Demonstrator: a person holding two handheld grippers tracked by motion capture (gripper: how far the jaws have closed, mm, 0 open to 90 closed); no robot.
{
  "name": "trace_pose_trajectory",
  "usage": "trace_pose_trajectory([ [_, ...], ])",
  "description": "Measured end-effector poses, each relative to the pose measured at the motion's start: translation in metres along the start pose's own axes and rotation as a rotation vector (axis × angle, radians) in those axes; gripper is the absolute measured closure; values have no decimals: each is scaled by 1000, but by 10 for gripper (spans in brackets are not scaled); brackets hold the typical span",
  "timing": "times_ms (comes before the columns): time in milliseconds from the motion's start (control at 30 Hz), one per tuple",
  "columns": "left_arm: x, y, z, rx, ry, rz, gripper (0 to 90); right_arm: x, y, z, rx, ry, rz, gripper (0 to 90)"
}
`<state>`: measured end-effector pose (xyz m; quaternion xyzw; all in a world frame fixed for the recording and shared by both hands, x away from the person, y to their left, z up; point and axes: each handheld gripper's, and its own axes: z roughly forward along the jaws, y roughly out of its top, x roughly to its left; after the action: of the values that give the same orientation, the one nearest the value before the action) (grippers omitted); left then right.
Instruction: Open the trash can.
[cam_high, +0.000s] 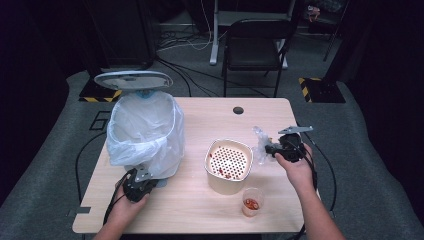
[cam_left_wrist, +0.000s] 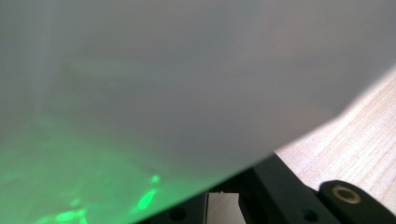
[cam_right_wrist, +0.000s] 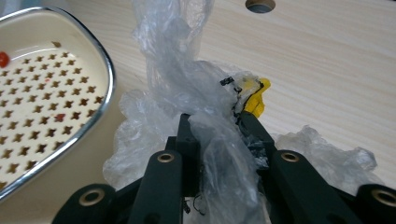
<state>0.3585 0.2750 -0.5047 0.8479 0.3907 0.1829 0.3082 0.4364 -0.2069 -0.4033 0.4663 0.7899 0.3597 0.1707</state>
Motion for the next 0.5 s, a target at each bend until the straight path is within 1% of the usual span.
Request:
trace_pose_trajectory([
  [100, 0, 0, 0, 0, 0, 0, 900, 4, 4, -6, 1, -2, -3, 734],
  [233, 0, 0, 0, 0, -2, -1, 900, 10, 12, -18, 0, -16, -37, 733],
  [267, 0, 0, 0, 1, -2, -1, 900, 13, 14, -21, 4, -23, -39, 734],
  [400, 0, 0, 0, 1, 0, -1, 900, 22, 22, -32, -4, -17, -39, 734],
  [433, 0, 0, 0, 1, 0, -2, 900, 23, 24, -34, -2, -16, -52, 734],
  [467, 0, 0, 0, 1, 1, -2, 900, 25, 26, -36, -3, -7, -58, 733],
  [500, 0, 0, 0, 1, 2, -2, 900, 27, 29, -38, -3, 6, -75, 733],
])
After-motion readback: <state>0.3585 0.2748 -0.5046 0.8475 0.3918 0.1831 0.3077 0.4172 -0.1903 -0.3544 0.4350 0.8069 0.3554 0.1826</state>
